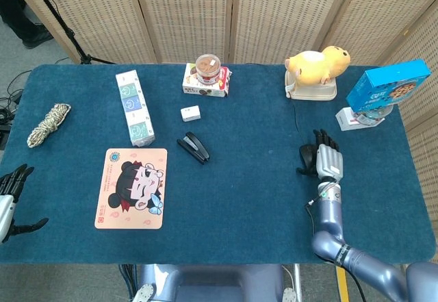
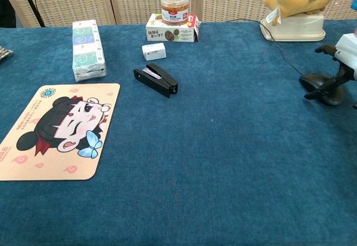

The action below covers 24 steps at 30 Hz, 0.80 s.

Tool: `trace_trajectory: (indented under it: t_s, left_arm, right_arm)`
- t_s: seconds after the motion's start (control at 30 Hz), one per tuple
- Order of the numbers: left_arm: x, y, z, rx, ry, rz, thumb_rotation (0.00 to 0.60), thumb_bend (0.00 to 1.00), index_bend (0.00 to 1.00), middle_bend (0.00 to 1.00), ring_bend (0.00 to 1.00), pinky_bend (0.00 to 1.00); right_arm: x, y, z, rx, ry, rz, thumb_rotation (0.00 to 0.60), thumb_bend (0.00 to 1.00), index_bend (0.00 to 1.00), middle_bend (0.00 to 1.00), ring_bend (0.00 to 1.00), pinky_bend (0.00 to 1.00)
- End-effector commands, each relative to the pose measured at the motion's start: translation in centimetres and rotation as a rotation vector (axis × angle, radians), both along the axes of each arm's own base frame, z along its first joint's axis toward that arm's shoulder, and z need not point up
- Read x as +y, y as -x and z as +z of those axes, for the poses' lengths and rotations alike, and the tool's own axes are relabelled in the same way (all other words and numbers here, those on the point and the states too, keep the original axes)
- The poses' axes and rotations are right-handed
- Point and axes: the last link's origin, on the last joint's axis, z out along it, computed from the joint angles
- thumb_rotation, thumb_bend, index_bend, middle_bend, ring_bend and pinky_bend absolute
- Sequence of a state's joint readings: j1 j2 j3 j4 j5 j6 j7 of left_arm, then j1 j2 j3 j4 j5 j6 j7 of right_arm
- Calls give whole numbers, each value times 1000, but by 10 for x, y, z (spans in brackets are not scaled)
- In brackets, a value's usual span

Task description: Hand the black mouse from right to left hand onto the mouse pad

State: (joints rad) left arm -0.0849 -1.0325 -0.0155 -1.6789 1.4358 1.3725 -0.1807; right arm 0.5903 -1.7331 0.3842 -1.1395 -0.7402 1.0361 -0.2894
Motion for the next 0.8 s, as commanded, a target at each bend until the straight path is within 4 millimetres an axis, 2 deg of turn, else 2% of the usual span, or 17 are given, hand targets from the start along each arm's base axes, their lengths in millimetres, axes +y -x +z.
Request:
trace_trajectory:
  t_s: [0.03, 0.2, 0.4, 0.47, 0.53, 0.63, 0.73, 0.8]
  left_arm:
    - [0, 0, 0, 0, 0, 1, 600, 51, 0, 0, 0, 0]
    - [0, 0, 0, -1, -1, 2, 600, 52, 0, 0, 0, 0]
    - [0, 0, 0, -5, -1, 2, 600, 52, 0, 0, 0, 0]
    - [0, 0, 1, -6, -1, 2, 600, 51, 0, 0, 0, 0]
    - [0, 0, 0, -7, 0, 1, 600, 51, 0, 0, 0, 0]
    - [-1, 0, 0, -8, 3, -2, 600, 52, 0, 0, 0, 0]
    - [-2, -1, 0, -10, 3, -4, 600, 52, 0, 0, 0, 0]
    - [-2, -1, 1, -11, 1, -6, 600, 52, 0, 0, 0, 0]
  right_arm:
    - [0, 0, -2, 5, -1, 0, 600, 0, 2, 0, 0, 190]
    - [0, 1, -6, 19, -2, 0, 600, 0, 65, 75, 48, 275]
    - [-2, 2, -6, 14, 24, 7, 600, 22, 240, 241, 140, 328]
    - [-3, 2, -5, 14, 37, 15, 600, 110, 307, 284, 180, 361]
    - [-3, 3, -5, 20, 46, 21, 600, 290, 370, 325, 219, 393]
    - [-3, 3, -5, 34, 52, 32, 600, 503, 414, 364, 260, 438]
    - [-1, 3, -6, 44, 56, 48, 600, 617, 436, 384, 280, 468]
    - [1, 2, -6, 45, 57, 62, 600, 660, 441, 388, 286, 474]
